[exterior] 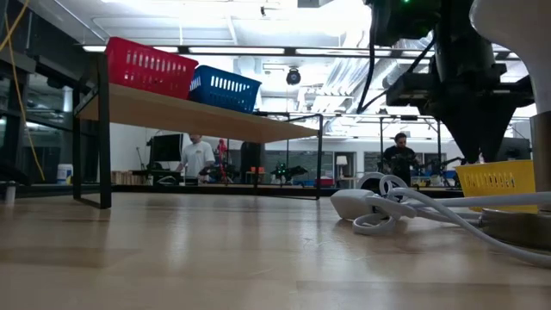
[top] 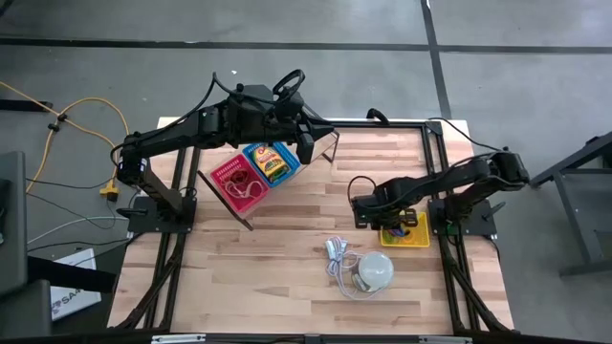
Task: Pick & Place Office Desk Supplies
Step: Put the yellow bin with the spring keychains on the shelf
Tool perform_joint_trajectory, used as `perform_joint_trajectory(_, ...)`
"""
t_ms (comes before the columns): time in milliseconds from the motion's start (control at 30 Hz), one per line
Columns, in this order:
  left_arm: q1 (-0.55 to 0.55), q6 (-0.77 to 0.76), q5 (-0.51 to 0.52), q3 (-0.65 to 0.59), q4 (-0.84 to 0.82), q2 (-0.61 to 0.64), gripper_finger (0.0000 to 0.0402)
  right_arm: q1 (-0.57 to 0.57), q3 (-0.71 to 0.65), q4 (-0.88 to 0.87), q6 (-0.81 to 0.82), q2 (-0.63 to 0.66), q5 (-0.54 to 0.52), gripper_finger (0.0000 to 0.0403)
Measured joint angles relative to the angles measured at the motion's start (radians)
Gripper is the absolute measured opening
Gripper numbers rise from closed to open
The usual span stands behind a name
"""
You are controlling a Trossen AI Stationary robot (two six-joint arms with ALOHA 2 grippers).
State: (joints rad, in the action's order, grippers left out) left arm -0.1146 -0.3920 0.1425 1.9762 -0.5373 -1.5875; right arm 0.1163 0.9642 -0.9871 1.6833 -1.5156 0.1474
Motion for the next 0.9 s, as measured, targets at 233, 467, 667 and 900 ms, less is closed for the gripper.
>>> perform_joint_trajectory(233, 0.000, 0.000, 0.000, 0.000, 0.000, 0.000, 0.0079, 0.002, 0.000, -0.005, 0.000, -0.042, 0.001, 0.0071)
perform_joint_trajectory(467, 0.000, 0.000, 0.000, 0.000, 0.000, 0.000, 0.0079, 0.002, 0.000, 0.015, 0.014, -0.063, 0.016, 0.0071)
perform_joint_trajectory(667, 0.000, 0.000, 0.000, 0.000, 0.000, 0.000, 0.0079, 0.002, 0.000, 0.019, 0.023, -0.062, 0.019, 0.0071)
perform_joint_trajectory(900, 0.000, 0.000, 0.000, 0.000, 0.000, 0.000, 0.0079, 0.002, 0.000, 0.028, 0.018, -0.125, 0.046, 0.0071)
